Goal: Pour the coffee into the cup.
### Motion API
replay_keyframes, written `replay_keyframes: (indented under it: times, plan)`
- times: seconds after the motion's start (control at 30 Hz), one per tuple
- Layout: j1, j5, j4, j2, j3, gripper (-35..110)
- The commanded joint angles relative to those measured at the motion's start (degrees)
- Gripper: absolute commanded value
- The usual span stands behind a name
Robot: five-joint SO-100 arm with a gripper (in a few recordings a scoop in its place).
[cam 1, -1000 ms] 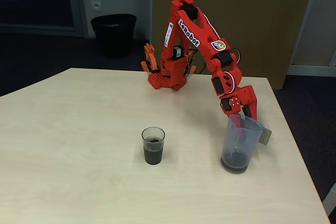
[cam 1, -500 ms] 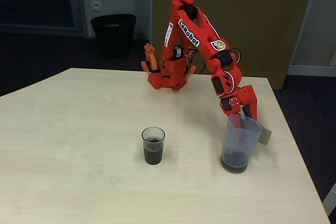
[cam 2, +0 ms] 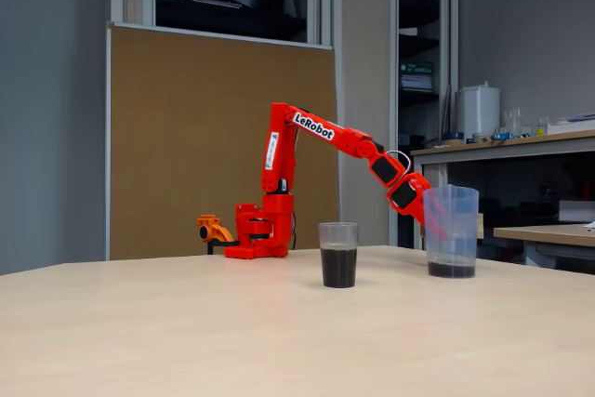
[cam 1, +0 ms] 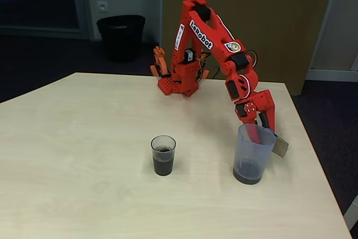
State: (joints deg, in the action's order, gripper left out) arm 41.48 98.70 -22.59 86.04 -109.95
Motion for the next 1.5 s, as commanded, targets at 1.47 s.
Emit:
replay_keyframes:
  times: [1.47]
  plan:
    - [-3.3, 1.2, -4.0, 22.5, -11.5, 11]
